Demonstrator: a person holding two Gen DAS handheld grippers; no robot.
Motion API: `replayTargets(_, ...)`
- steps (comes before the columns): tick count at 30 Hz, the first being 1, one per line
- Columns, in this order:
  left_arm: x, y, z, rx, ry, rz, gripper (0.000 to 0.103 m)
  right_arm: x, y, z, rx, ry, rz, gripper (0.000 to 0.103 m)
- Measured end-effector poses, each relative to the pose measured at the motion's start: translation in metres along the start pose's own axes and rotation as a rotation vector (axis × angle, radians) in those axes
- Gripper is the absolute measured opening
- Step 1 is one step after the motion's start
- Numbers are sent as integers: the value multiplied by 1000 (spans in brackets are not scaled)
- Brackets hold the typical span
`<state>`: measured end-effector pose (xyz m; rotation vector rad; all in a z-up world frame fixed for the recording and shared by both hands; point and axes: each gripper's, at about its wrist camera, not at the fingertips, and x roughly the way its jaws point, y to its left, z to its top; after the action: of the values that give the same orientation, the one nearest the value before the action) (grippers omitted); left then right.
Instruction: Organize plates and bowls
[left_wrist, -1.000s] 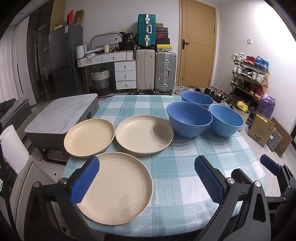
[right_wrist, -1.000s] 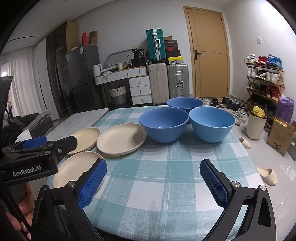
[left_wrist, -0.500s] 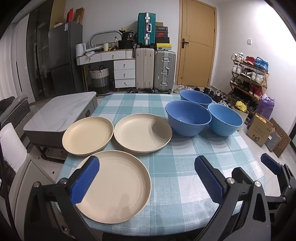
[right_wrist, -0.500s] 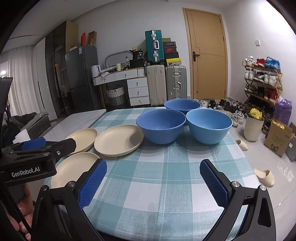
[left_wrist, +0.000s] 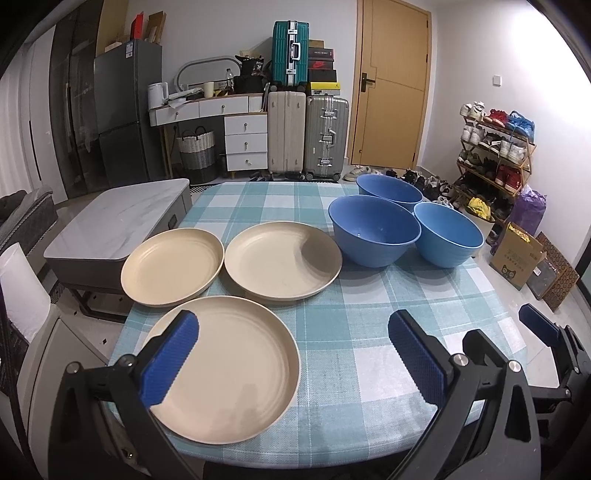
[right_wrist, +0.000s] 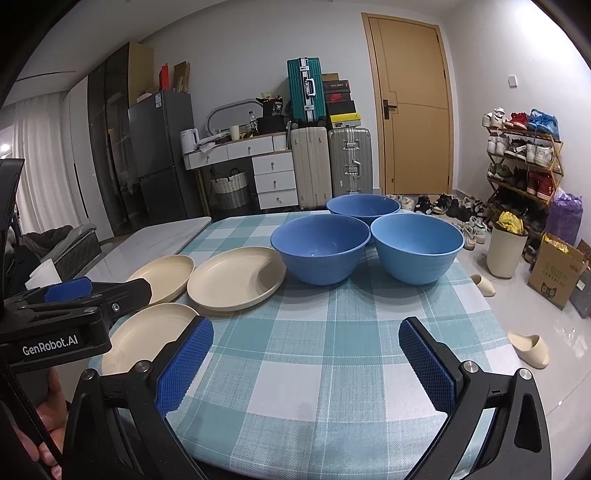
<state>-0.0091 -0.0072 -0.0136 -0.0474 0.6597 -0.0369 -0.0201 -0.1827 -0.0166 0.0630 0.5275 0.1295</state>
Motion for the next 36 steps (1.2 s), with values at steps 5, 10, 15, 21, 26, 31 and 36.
replayTargets(5, 4, 7, 2, -12, 9, 7, 103, 0, 2, 3, -10, -3, 3, 102)
replayTargets(10, 8, 24, 10, -38, 4, 25, 103, 0, 4, 17, -29, -22, 15, 102)
replayTargets(15, 12, 52, 23, -82, -14, 64, 103, 2, 18, 42, -55, -47, 43, 102)
replayTargets(21, 16, 91, 39, -126, -42, 121, 103, 17, 51, 72, -99, -37, 116, 102)
replayTargets(26, 34, 121, 47, -154, -13, 146, 103, 36, 92, 101, -176, -30, 186, 102)
replayTargets(31, 56, 154, 51, -187, 15, 184, 103, 62, 131, 124, -241, -5, 275, 102)
replayTargets(36, 87, 190, 52, -221, 63, 179, 103, 95, 162, 147, -267, 34, 336, 102)
